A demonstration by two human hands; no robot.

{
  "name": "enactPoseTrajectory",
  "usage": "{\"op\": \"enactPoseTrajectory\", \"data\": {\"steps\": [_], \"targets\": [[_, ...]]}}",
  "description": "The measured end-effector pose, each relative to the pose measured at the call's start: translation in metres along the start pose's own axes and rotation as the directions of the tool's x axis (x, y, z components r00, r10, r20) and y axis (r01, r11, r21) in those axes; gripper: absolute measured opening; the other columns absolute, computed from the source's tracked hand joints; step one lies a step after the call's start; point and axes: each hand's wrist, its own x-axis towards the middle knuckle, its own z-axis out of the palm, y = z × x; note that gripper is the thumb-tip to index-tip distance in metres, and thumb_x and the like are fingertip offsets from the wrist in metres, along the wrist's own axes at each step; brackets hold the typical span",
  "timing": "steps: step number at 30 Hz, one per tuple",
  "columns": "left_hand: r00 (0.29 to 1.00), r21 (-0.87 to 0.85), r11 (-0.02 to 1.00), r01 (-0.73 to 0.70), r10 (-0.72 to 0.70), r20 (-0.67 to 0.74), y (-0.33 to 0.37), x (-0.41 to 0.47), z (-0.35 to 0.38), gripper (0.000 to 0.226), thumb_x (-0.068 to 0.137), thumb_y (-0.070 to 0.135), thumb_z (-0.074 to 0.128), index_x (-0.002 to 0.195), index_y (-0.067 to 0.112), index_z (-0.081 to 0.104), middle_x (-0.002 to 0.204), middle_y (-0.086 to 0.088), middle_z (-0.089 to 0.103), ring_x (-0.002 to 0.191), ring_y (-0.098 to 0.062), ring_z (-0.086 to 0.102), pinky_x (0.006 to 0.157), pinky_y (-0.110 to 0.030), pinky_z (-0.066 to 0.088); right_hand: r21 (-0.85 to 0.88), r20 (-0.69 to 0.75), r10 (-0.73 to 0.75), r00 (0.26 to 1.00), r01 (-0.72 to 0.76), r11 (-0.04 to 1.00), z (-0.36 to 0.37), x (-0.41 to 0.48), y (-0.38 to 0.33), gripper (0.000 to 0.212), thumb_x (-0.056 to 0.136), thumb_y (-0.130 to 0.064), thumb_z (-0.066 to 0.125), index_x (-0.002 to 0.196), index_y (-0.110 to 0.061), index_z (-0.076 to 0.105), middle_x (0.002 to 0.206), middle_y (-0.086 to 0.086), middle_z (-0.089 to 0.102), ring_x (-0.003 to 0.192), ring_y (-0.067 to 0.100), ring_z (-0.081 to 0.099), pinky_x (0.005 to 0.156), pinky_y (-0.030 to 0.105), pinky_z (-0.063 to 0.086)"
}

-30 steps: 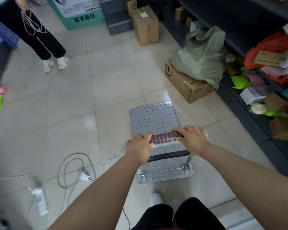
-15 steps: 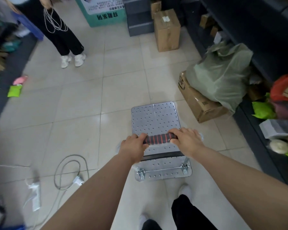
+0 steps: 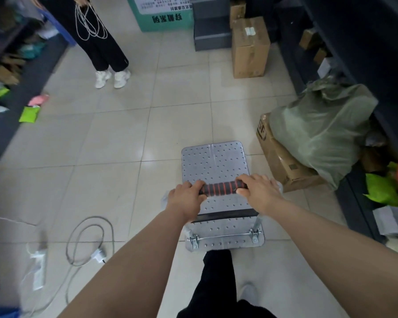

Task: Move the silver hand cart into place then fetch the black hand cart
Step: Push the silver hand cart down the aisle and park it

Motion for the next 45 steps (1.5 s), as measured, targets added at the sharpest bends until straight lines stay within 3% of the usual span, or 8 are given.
{"op": "enactPoseTrajectory", "data": {"steps": [7, 18, 30, 35, 45], "targets": [[0.997, -0.030, 0.999, -0.024, 0.022, -0.068, -0.025, 0.078, -0.027, 0.034, 0.094, 0.041, 0.040, 0.127, 0.035, 0.040, 0.113, -0.006, 0.053, 0.102, -0.027, 0.048, 0.089, -0.040, 0.034, -0.028, -0.114, -0.032, 0.993, 0.029, 0.999, -0.021, 0.075, -0.003, 0.028, 0.093, -0.044, 0.045, 0.120, -0.036, 0.046, 0.105, -0.003, 0.054, 0.104, 0.021, 0.045, 0.096, 0.039, 0.031], [0.989, 0.000, 1.000, -0.028, 0.028, -0.146, -0.055, 0.214, -0.088, 0.032, 0.095, 0.039, 0.040, 0.127, 0.034, 0.040, 0.114, -0.006, 0.053, 0.103, -0.028, 0.048, 0.095, -0.041, 0.032, -0.024, -0.157, -0.006, 0.988, 0.002, 1.000, -0.069, 0.214, -0.019, 0.030, 0.094, -0.042, 0.043, 0.123, -0.035, 0.045, 0.109, 0.001, 0.056, 0.106, 0.023, 0.045, 0.099, 0.042, 0.028], [0.993, 0.003, 0.998, 0.060, -0.059, -0.105, -0.067, 0.376, -0.160, 0.033, 0.094, 0.040, 0.039, 0.127, 0.035, 0.041, 0.114, -0.004, 0.052, 0.104, -0.027, 0.047, 0.093, -0.041, 0.032, -0.010, -0.063, -0.043, 0.997, 0.042, 0.999, -0.137, 0.393, -0.005, 0.021, 0.093, -0.044, 0.043, 0.113, -0.040, 0.045, 0.104, -0.002, 0.054, 0.104, 0.021, 0.044, 0.101, 0.044, 0.030], [0.989, -0.024, 0.996, 0.089, -0.091, -0.113, -0.062, 0.447, -0.190, 0.033, 0.094, 0.039, 0.041, 0.127, 0.033, 0.043, 0.114, -0.006, 0.053, 0.104, -0.028, 0.047, 0.091, -0.040, 0.033, -0.001, -0.018, -0.049, 0.999, 0.049, 0.999, -0.180, 0.467, 0.005, 0.025, 0.094, -0.042, 0.044, 0.118, -0.039, 0.046, 0.105, -0.001, 0.054, 0.108, 0.024, 0.043, 0.105, 0.047, 0.029], [0.988, -0.055, 0.992, 0.111, -0.117, -0.103, -0.059, 0.596, -0.245, 0.031, 0.095, 0.043, 0.036, 0.125, 0.036, 0.039, 0.117, -0.005, 0.052, 0.109, -0.027, 0.045, 0.093, -0.045, 0.033, -0.054, -0.100, -0.040, 0.994, 0.035, 0.998, -0.246, 0.618, 0.027, 0.026, 0.093, -0.042, 0.044, 0.118, -0.044, 0.045, 0.104, -0.005, 0.054, 0.103, 0.019, 0.044, 0.099, 0.041, 0.031]]}}
